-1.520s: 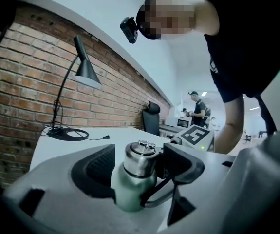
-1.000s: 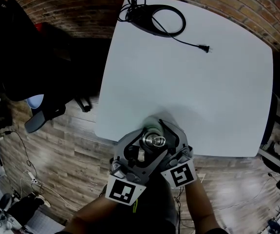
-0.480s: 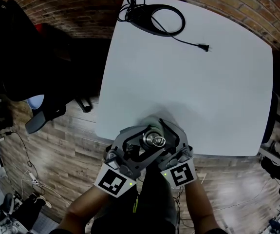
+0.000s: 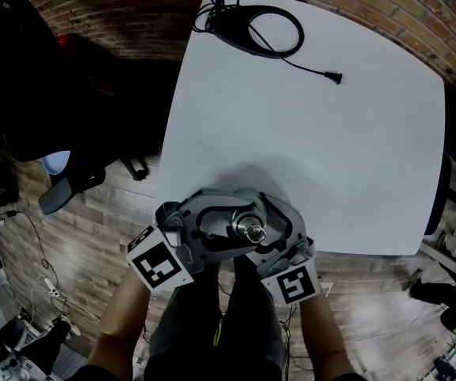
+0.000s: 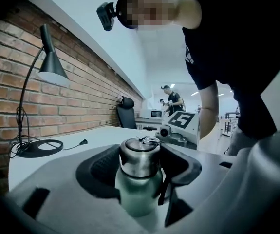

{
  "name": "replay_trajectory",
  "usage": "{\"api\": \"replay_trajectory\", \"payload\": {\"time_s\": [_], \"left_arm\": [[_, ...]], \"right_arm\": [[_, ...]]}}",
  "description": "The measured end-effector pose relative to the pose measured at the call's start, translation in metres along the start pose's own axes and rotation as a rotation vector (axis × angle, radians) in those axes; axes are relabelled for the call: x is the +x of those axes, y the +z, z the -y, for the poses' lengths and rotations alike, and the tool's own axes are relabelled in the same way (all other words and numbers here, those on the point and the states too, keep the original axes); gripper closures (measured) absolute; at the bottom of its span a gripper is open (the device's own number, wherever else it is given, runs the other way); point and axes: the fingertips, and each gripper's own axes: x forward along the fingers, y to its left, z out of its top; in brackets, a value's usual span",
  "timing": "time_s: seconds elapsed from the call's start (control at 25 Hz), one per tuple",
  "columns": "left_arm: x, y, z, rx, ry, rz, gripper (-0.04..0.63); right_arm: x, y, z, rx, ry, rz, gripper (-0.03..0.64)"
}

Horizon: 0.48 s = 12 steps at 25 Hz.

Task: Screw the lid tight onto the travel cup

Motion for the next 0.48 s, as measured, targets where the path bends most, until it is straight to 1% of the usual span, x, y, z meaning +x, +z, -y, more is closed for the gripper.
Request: {"api": "replay_trajectory", "payload": {"time_s": [0.08, 0.28, 0.48], "left_arm": [[0.0003, 0.0001, -0.0002, 0.0, -0.004, 0.005, 0.331], [0.0, 0.0013, -0.0021, -0.023, 0.029, 0.035, 0.331], [0.0001, 0.0009, -0.0026, -0.025, 0.03, 0.041, 0.331]], "right_arm": [[0.0003, -0.0006, -0.0003, -0.002, 0.001, 0.0, 0.268], [0.0007, 0.0006, 0.0005, -0.001, 0.001, 0.007, 0.268], [0.0013, 0.0011, 0.001, -0.008, 0.001, 0.002, 0.268]]}}
